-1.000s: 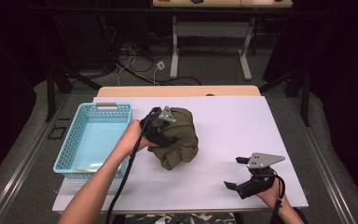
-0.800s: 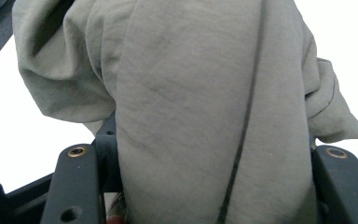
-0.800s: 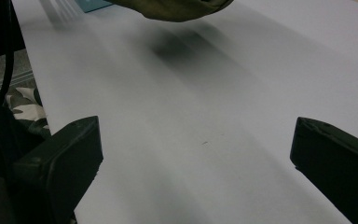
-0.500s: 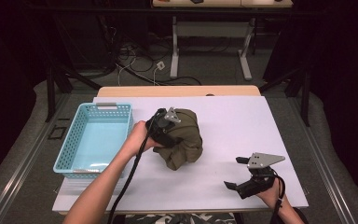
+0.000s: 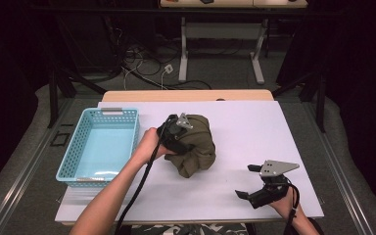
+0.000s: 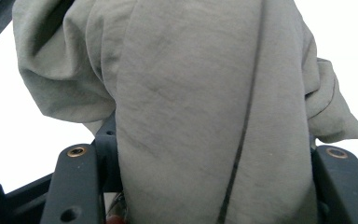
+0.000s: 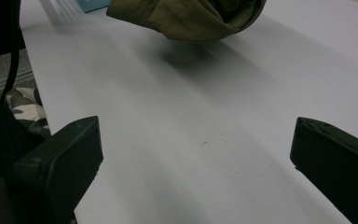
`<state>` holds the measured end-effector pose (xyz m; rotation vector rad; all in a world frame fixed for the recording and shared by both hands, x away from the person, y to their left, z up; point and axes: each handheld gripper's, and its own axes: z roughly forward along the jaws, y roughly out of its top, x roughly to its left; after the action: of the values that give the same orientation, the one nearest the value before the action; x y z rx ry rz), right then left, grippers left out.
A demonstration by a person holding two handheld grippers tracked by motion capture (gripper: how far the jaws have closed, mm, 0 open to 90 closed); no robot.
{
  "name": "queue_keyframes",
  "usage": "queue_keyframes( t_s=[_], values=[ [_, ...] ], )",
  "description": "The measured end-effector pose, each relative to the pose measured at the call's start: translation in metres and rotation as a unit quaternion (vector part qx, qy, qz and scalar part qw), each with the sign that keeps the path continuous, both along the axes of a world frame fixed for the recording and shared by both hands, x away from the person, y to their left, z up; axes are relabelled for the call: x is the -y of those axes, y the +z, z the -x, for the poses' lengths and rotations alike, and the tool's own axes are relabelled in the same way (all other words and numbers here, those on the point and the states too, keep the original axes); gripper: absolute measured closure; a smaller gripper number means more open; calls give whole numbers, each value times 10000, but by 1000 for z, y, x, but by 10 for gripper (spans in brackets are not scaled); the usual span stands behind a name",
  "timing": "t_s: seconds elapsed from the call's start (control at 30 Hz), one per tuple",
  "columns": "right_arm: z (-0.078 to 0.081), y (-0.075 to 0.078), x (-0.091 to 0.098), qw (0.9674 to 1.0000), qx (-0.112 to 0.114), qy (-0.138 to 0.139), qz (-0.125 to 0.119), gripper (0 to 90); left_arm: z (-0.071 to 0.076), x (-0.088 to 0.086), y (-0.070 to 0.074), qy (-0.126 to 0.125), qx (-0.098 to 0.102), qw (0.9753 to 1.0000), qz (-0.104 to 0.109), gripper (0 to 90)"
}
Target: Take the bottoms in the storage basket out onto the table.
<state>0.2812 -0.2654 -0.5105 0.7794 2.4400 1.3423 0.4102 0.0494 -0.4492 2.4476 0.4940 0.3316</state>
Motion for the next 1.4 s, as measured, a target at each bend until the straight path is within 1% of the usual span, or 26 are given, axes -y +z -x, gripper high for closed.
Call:
queue_keyframes(
  t_s=[0.3,0.57,0.93,1.17,1.4],
  values=[
    [0,0,0,10000,-1,-2,1,22,-1,4,-6,24,-8,10000,54,376],
    [0,0,0,10000,-1,-8,-7,22,-2,7,-12,39,-42,10000,47,377],
    [0,0,1,10000,6,-13,-2,22,-4,11,-17,92,-35,9999,77,375],
    [0,0,1,10000,4,-12,1,22,-5,13,-22,113,-40,9999,13,376],
    [0,0,1,10000,4,-13,-2,22,-6,14,-25,128,-40,9999,29,375]
  ],
)
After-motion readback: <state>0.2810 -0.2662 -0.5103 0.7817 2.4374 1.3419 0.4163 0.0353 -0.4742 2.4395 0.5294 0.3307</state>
